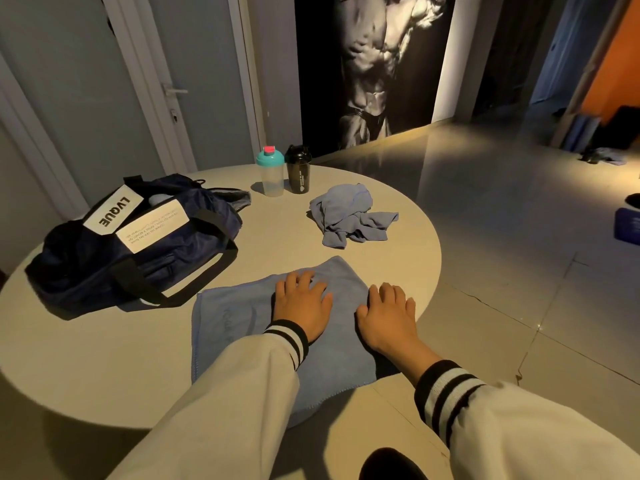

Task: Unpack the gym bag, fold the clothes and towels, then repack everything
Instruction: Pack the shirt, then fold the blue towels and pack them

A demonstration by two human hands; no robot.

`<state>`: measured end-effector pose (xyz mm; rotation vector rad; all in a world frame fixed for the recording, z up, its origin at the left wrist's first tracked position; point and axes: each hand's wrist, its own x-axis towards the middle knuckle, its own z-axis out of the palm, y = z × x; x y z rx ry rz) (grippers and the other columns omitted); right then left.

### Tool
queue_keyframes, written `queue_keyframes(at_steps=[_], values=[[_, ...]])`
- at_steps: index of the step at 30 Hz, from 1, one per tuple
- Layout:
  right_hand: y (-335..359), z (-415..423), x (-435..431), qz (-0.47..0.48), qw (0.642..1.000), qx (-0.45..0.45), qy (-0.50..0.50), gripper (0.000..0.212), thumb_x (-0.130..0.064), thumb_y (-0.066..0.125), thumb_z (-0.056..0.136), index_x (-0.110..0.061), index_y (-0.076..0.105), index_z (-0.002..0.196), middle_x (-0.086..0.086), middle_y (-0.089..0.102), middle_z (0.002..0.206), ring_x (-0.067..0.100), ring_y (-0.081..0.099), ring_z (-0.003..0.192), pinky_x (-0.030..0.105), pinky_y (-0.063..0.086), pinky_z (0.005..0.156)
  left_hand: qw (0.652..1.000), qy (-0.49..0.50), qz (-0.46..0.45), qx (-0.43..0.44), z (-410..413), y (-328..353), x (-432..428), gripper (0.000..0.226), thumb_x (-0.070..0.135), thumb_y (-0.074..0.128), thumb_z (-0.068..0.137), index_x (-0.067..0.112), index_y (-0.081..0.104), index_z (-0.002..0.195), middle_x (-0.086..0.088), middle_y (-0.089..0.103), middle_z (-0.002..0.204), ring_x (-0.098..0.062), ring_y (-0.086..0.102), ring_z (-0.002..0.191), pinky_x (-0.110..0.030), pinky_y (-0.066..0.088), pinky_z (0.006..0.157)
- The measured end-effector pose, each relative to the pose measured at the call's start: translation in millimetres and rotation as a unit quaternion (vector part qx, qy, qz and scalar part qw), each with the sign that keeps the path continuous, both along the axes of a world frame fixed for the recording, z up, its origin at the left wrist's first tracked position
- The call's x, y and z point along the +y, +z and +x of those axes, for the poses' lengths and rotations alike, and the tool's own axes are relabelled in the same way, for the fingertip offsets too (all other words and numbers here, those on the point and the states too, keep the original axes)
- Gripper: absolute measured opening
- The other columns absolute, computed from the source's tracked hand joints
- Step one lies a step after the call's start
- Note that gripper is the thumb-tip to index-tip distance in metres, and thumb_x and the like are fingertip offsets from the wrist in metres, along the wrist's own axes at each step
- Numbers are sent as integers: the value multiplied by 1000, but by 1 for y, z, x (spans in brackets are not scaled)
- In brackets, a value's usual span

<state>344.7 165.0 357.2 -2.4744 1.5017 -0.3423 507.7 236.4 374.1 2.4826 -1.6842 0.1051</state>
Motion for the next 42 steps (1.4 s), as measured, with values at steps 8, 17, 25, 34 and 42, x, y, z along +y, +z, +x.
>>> queue_keyframes(at_steps=[8,17,25,34,42], values=[[16,0,35,7,998,-25,64,39,-42,40,100,-27,52,134,9,46,136,30,38,122,38,34,99,998,16,61,15,-18,0,22,61,58,20,104,34,19,159,-4,12,168,-29,10,153,-48,2,124],[20,-28,53,110,986,-124,-4,33,-26,46,97,-24,54,129,14,45,123,35,41,119,39,44,95,995,-7,92,45,-45,-9,53,59,56,16,105,36,13,160,2,11,169,-28,12,153,-47,12,123],[51,-8,70,68,973,-209,66,31,-9,52,91,-22,67,115,11,62,114,33,61,95,34,48,73,874,20,-212,438,-38,4,84,28,34,46,106,29,64,127,0,67,124,-16,62,114,-41,49,105],[89,76,149,130,900,-214,355,35,-15,49,103,-28,59,134,4,66,125,18,62,109,28,50,93,713,156,-343,592,25,34,157,44,50,36,104,24,55,133,-14,64,125,-27,62,109,-45,53,95],[40,69,151,131,931,-144,308,38,-5,44,97,-18,64,126,7,66,128,29,59,116,37,47,99,907,123,-163,368,34,3,201,47,41,48,104,32,39,150,-11,54,144,-30,53,127,-40,45,105]])
